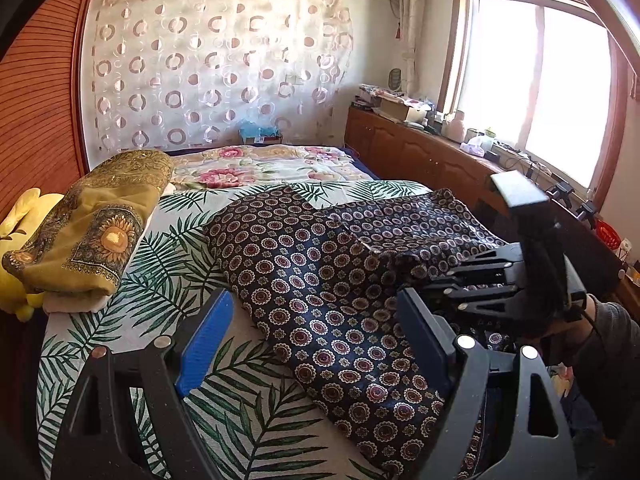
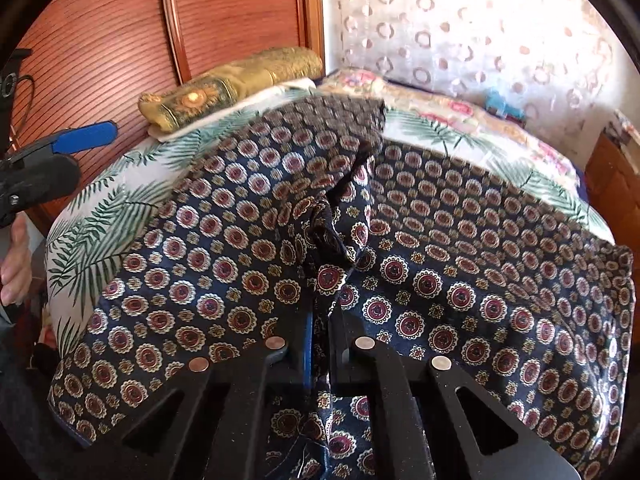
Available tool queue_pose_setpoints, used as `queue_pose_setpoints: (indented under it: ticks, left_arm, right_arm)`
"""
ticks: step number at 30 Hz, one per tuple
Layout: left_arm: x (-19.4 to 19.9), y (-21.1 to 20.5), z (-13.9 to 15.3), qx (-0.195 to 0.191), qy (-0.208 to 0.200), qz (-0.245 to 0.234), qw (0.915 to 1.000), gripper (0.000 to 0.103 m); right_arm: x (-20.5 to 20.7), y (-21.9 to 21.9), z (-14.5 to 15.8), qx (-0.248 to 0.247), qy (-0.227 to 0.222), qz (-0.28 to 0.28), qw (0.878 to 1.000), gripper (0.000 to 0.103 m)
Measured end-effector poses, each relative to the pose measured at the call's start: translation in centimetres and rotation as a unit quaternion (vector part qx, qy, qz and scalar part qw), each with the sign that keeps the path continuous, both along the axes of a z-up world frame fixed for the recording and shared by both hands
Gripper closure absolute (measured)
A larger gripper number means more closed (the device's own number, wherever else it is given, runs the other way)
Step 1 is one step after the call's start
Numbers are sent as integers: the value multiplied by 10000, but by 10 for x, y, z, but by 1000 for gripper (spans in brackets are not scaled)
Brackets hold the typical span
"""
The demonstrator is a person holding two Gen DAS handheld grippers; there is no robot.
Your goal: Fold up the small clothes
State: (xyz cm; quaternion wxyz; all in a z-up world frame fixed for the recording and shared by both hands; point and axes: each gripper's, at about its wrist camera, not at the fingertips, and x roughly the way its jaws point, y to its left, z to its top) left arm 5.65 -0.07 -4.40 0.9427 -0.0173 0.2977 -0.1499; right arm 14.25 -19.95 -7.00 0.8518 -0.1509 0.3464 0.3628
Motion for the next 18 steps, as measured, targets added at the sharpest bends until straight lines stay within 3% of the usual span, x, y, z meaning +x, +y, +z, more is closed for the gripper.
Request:
queue_pose_setpoints:
  ticks: [5, 18]
  left_arm:
    - [2, -5, -2, 9, 27, -69, 10000, 19]
    - [9, -38, -10, 150, 206, -446, 9987, 19]
  right_arm:
    - [-7, -34, 13, 307, -209, -287, 9989, 99]
    - [-22, -120, 6, 272, -230, -1187, 9923, 99]
